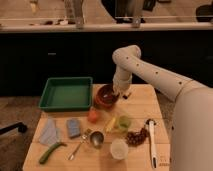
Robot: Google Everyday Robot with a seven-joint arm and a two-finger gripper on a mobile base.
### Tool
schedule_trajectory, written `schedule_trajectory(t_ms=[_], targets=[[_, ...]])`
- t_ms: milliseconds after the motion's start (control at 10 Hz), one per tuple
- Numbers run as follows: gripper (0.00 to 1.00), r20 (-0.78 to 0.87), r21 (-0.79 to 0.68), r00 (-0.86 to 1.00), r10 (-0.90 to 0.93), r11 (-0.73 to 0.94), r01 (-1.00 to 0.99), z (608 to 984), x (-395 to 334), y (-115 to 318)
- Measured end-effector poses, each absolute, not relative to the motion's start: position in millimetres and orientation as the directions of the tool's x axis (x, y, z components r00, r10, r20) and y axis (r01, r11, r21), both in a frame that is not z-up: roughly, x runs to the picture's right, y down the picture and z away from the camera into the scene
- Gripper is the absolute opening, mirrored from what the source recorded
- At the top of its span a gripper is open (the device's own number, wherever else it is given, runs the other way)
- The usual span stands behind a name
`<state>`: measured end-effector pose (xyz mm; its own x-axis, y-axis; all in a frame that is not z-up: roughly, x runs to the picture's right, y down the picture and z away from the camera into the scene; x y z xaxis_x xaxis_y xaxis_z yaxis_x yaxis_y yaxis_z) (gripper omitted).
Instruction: Stack bowls on top of each other
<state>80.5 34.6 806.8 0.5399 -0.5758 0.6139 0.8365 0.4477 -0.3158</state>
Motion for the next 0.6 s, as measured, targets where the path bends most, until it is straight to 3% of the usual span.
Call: schedule_trajectory(t_ms=[600], targets=[[0.00, 0.683, -0.298, 0.540, -0.492, 0.487, 0.821, 828.8, 71.0, 38.8]])
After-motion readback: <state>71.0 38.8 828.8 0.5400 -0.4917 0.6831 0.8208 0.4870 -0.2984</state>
